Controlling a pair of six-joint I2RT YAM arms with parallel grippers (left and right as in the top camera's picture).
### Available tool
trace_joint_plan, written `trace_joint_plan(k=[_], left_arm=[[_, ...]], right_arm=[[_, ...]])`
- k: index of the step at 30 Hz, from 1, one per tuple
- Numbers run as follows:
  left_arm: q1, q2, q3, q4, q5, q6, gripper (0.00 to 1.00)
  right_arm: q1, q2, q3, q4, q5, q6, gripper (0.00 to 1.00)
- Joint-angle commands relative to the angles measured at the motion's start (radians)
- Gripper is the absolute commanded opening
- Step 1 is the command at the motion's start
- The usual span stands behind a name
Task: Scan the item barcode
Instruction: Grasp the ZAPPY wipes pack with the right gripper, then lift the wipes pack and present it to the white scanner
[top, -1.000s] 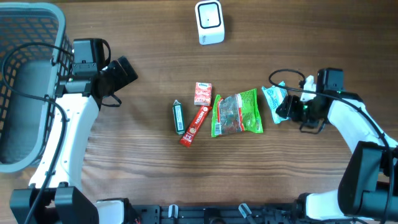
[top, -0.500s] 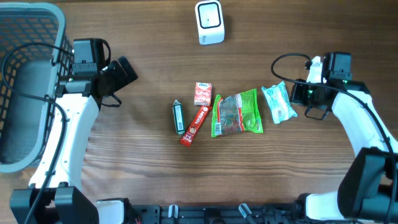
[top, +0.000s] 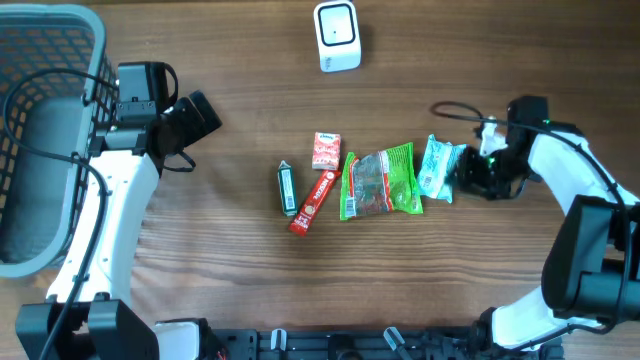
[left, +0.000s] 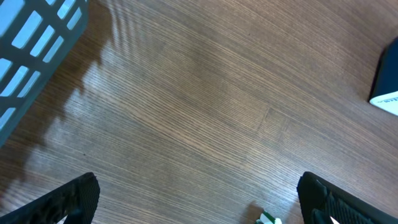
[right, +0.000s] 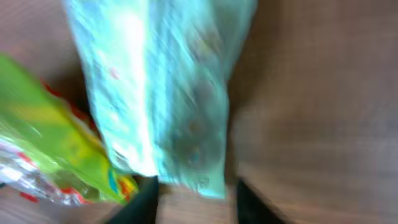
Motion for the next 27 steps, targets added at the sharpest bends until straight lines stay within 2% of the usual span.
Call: trace_joint_plan(k=[1,5,13,14,16,20,22,25,27], left_arm=[[0.004,-0.006,0.014,0.002,-0.006,-0.002,1.00],[0.004,-0.006,0.014,0.002,-0.006,-0.002,1.00],[0.004,-0.006,0.014,0.002,-0.006,-0.002,1.00],[0.004,-0.006,0.014,0.002,-0.006,-0.002,1.00],[0.004,-0.006,0.014,0.002,-0.006,-0.002,1.00],[0.004,-0.006,0.014,0.002,-0.006,-0.002,1.00],[0.004,-0.006,0.014,0.002,-0.006,-0.002,1.00],[0.004,-0.006,0.014,0.002,-0.006,-0.002,1.00],[0.004,-0.006,0.014,0.002,-0.006,-0.002,1.00]], right_arm=[[-0.003,0.006,0.031,0.085,-0.037,-0.013,0.53],[-0.003,0.013,0.004,0.140,-0.037,-0.012,0.52],[0.000,0.013,-0.202,0.426,0.056,0.023,0.47],[0.000,0.013,-0.209,0.429,0.048,0.023,0.26],[-0.004,0.003,-0.195,0.420,0.018,0.014,0.04],[-0.055,-0.134,-0.098,0.312,0.010,0.013,0.04],[-0.059,-0.216,-0.095,0.309,-0.008,0.016,0.04],[-0.059,-0.344,-0.089,0.324,-0.220,-0.070,0.04],[-0.058,-0.419,-0.063,0.323,-0.258,-0.063,0.04]])
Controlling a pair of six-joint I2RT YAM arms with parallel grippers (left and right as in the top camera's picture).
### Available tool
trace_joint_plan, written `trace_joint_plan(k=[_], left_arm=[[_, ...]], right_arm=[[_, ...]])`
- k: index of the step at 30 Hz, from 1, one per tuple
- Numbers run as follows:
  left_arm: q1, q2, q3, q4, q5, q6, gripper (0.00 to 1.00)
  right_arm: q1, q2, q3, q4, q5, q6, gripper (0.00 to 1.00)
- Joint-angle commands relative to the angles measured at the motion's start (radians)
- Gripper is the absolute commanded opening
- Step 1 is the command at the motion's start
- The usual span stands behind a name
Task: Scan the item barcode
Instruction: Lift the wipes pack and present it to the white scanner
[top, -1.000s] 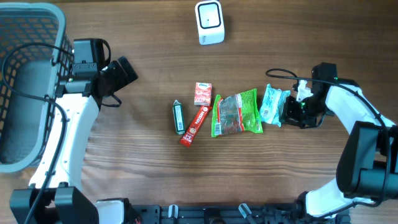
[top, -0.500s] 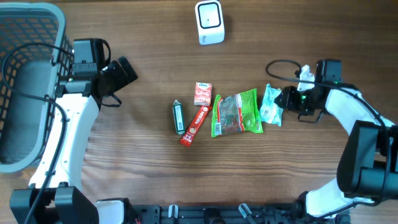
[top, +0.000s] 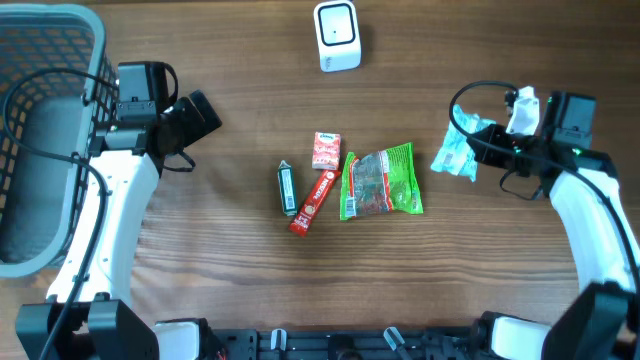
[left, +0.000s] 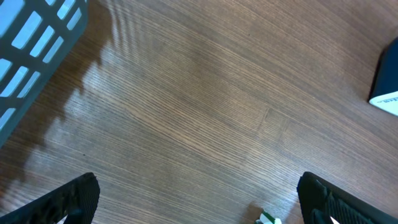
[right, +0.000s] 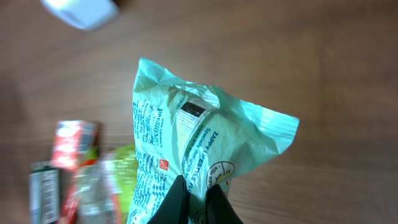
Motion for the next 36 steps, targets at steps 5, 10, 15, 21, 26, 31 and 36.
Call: trace_joint_plan(k=[5,10,15,21,26,31,36], left_arm=[[0.004,-0.006,0.014,0.002,-0.006,-0.002,1.00],[0.004,-0.006,0.014,0.002,-0.006,-0.002,1.00],[0.004,-0.006,0.014,0.002,-0.006,-0.002,1.00],[0.004,-0.006,0.014,0.002,-0.006,-0.002,1.00],[0.004,-0.006,0.014,0.002,-0.006,-0.002,1.00],[0.004,-0.006,0.014,0.002,-0.006,-0.002,1.00],[0.004,-0.006,0.014,0.002,-0.006,-0.002,1.00]], right_arm=[[0.005,-0.232,0.168,-0.040,-0.183,0.037,0.04],[0.073,-0.231,0.394,-0.181,-0.161,0.014,0.04],[0.169,-0.231,0.439,-0.210,-0.008,0.014,0.04],[0.200,-0.222,0.446,-0.215,0.010,-0.006,0.04],[0.240,-0.166,0.454,-0.230,0.024,-0.006,0.04],[0.286,-0.064,0.453,-0.270,0.017,0.115,0.04],[0.311,0.027,0.450,-0.259,0.025,0.076,0.04]])
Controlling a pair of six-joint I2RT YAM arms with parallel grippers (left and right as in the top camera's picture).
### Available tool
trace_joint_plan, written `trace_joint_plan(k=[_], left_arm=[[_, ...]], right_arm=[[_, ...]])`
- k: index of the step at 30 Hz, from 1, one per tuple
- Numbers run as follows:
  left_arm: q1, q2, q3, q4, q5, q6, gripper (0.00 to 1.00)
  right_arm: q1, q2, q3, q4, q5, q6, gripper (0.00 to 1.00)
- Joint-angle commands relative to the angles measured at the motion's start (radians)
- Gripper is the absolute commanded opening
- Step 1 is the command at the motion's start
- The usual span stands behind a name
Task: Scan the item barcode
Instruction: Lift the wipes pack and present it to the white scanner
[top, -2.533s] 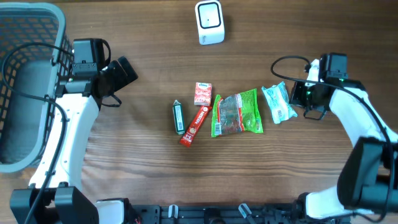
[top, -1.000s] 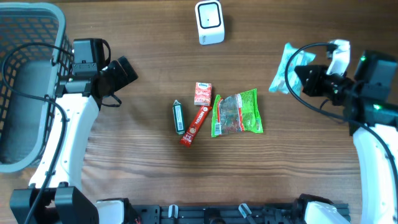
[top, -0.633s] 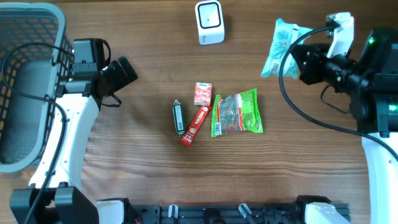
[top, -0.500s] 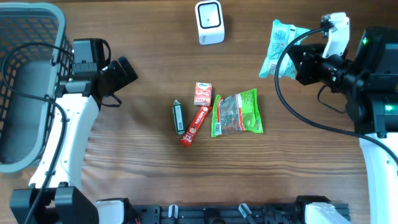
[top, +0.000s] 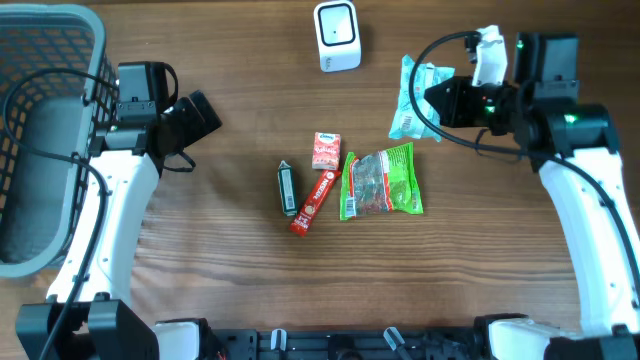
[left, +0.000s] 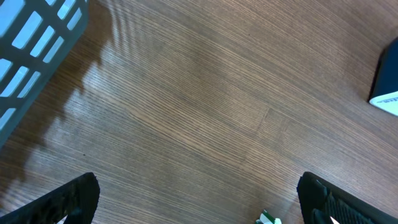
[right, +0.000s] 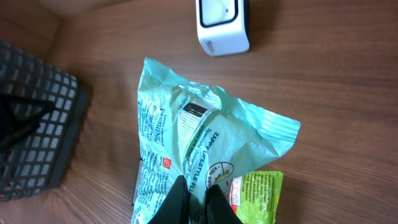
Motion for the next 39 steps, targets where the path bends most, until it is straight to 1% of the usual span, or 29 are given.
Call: trace_joint_plan(k=[1,3,4,5,7,9,10,12,14,16,18,19,20,21,22,25,26,29,30,31,33,34,37,39], left_arm=[[0.004,-0.006,0.014,0.002,-0.006,-0.002,1.00],[0.004,-0.006,0.014,0.002,-0.006,-0.002,1.00],[0.004,-0.006,0.014,0.002,-0.006,-0.002,1.00],[0.004,-0.006,0.014,0.002,-0.006,-0.002,1.00],[0.004,-0.006,0.014,0.002,-0.006,-0.002,1.00],[0.004,-0.006,0.014,0.002,-0.006,-0.002,1.00],[0.004,-0.006,0.014,0.002,-0.006,-0.002,1.00],[0.004,-0.006,0.014,0.002,-0.006,-0.002,1.00],[0.004,-0.006,0.014,0.002,-0.006,-0.002,1.00],[0.004,-0.006,0.014,0.002,-0.006,-0.002,1.00],[0.004,-0.006,0.014,0.002,-0.006,-0.002,1.00],[0.004,-0.006,0.014,0.002,-0.006,-0.002,1.00],[0.004,-0.006,0.014,0.002,-0.006,-0.002,1.00],[0.004,-0.006,0.014,0.002,-0.006,-0.002,1.00],[0.004,-0.006,0.014,0.002,-0.006,-0.002,1.00],[0.004,-0.006,0.014,0.002,-0.006,-0.002,1.00],[0.004,-0.006,0.014,0.002,-0.006,-0.002,1.00],[0.004,-0.006,0.014,0.002,-0.006,-0.002,1.00],[0.004,-0.006,0.014,0.002,-0.006,-0.002,1.00],[0.004,-0.006,0.014,0.002,-0.006,-0.002,1.00],[0.004,-0.006,0.014,0.002,-0.006,-0.002,1.00],[0.004,-0.006,0.014,0.002,-0.006,-0.002,1.00],[0.004,-0.006,0.014,0.002,-0.006,-0.002,1.00],[0.004,-0.006,0.014,0.002,-0.006,-0.002,1.00]], right_arm=[[0.043,0.044,0.037,0.022,0.113,-0.010,0.04],[0.060,0.059,0.096,0.012,0.143,-0.011,0.04],[0.072,0.081,0.163,-0.008,0.166,-0.010,0.04],[0.084,0.111,0.240,-0.036,0.182,-0.012,0.04],[0.129,0.225,0.469,-0.138,0.248,-0.040,0.04],[0.180,0.322,0.619,-0.174,0.315,-0.057,0.04],[0.226,0.375,0.670,-0.137,0.391,-0.084,0.04],[0.281,0.412,0.669,-0.066,0.512,-0.130,0.04],[0.366,0.483,0.669,0.069,0.702,-0.242,0.04],[0.427,0.551,0.669,0.204,0.842,-0.370,0.04],[0.488,0.650,0.669,0.375,1.027,-0.578,0.04],[0.503,0.690,0.669,0.439,1.090,-0.660,0.04],[0.516,0.745,0.669,0.533,1.169,-0.762,0.04],[0.521,0.818,0.669,0.664,1.258,-0.853,0.04],[0.520,0.884,0.669,0.789,1.336,-0.908,0.04],[0.520,0.998,0.669,1.025,1.442,-1.002,0.04],[0.520,1.035,0.668,1.115,1.451,-1.053,0.04],[0.520,1.105,0.667,1.309,1.458,-1.144,0.04],[0.520,1.126,0.667,1.363,1.458,-1.155,0.04],[0.519,1.143,0.667,1.376,1.450,-1.147,0.04],[0.519,1.163,0.667,1.366,1.449,-1.109,0.04],[0.520,1.172,0.666,1.355,1.451,-1.065,0.04],[0.527,1.173,0.665,1.279,1.448,-0.970,0.04],[0.527,1.173,0.665,1.198,1.444,-0.869,0.04]])
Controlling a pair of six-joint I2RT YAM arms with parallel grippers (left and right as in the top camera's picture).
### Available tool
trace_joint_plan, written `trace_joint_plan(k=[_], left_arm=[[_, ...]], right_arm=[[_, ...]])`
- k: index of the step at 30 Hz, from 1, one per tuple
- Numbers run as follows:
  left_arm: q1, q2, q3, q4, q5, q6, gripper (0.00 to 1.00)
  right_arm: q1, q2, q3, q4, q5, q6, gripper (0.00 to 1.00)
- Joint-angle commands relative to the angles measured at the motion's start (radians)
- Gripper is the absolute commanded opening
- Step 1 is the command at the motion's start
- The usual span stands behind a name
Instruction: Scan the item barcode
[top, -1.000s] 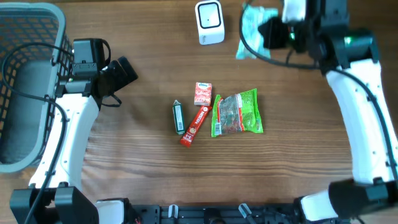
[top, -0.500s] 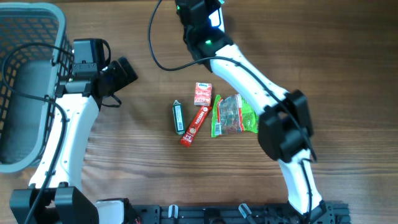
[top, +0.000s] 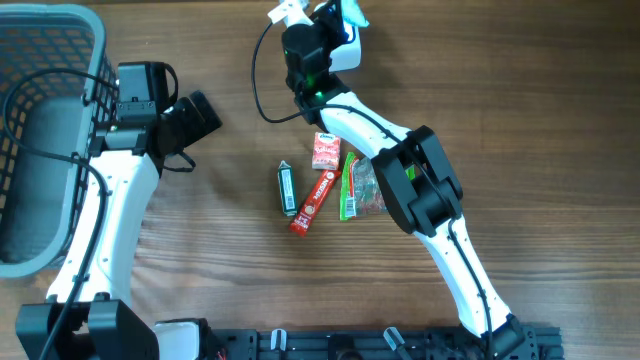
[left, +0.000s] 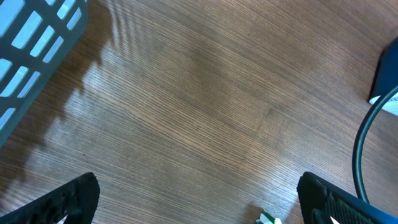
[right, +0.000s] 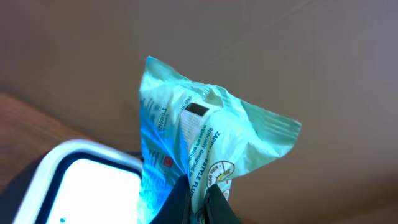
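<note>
My right gripper (right: 200, 198) is shut on the bottom of a teal packet (right: 205, 140), whose black barcode patch (right: 197, 109) faces the wrist camera. The packet hangs just above the white scanner (right: 74, 186), with its left side lit blue. Overhead, the right gripper (top: 338, 20) sits over the scanner (top: 347, 52) at the table's far edge, and only a bit of the packet (top: 354, 12) shows. My left gripper (top: 197, 117) stands open near the basket, its fingers (left: 74, 198) wide apart over bare wood.
A grey basket (top: 40, 140) fills the left side. In the middle lie a small red box (top: 326, 150), a red stick pack (top: 313, 200), a dark green stick (top: 286, 187) and a green snack bag (top: 352, 190) partly under my right arm. The right arm's cable (left: 367, 155) crosses the left wrist view.
My right gripper has carried the teal packet from right of the scanner to directly over it at the table's far edge. The left arm has not moved.
My right gripper was at the teal packet lying beside the green snack bag. Then it held the packet raised at the right side, then further left near the scanner, and now over the scanner. The left gripper stayed open by the basket throughout.
</note>
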Motion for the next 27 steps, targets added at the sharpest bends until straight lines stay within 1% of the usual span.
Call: trace_joint_plan(k=[1,3,5,7,10,12,13,16,19,21,22,23,24,25,26,27], left_arm=[[0.004,-0.006,0.014,0.002,-0.006,-0.002,1.00],[0.004,-0.006,0.014,0.002,-0.006,-0.002,1.00],[0.004,-0.006,0.014,0.002,-0.006,-0.002,1.00],[0.004,-0.006,0.014,0.002,-0.006,-0.002,1.00],[0.004,-0.006,0.014,0.002,-0.006,-0.002,1.00],[0.004,-0.006,0.014,0.002,-0.006,-0.002,1.00],[0.004,-0.006,0.014,0.002,-0.006,-0.002,1.00],[0.004,-0.006,0.014,0.002,-0.006,-0.002,1.00],[0.004,-0.006,0.014,0.002,-0.006,-0.002,1.00],[0.004,-0.006,0.014,0.002,-0.006,-0.002,1.00],[0.004,-0.006,0.014,0.002,-0.006,-0.002,1.00],[0.004,-0.006,0.014,0.002,-0.006,-0.002,1.00],[0.004,-0.006,0.014,0.002,-0.006,-0.002,1.00],[0.004,-0.006,0.014,0.002,-0.006,-0.002,1.00],[0.004,-0.006,0.014,0.002,-0.006,-0.002,1.00],[0.004,-0.006,0.014,0.002,-0.006,-0.002,1.00]], right_arm=[[0.006,0.022,0.015,-0.076,0.011,0.174,0.04],[0.007,0.022,0.015,-0.142,0.012,0.256,0.04],[0.013,0.022,0.015,-0.163,0.012,0.270,0.04],[0.024,0.022,0.015,-0.162,0.012,0.302,0.04],[0.039,0.022,0.015,-0.141,0.012,0.301,0.04],[0.040,0.021,0.015,-0.091,0.019,0.297,0.04],[0.040,0.019,0.015,-0.052,0.032,0.280,0.04],[0.039,0.008,0.016,0.088,0.083,0.148,0.04],[0.037,-0.073,0.016,0.067,0.091,0.116,0.04],[0.037,-0.163,0.016,-0.041,0.063,0.150,0.04],[0.037,-0.217,0.016,-0.142,0.026,0.198,0.04],[0.036,-0.275,0.016,-0.274,-0.037,0.262,0.04],[0.035,-0.344,0.016,-0.433,-0.113,0.359,0.04],[0.032,-0.389,0.016,-0.541,-0.167,0.428,0.04],[0.024,-0.459,0.016,-0.700,-0.250,0.530,0.04],[0.016,-0.501,0.016,-0.800,-0.302,0.591,0.04]])
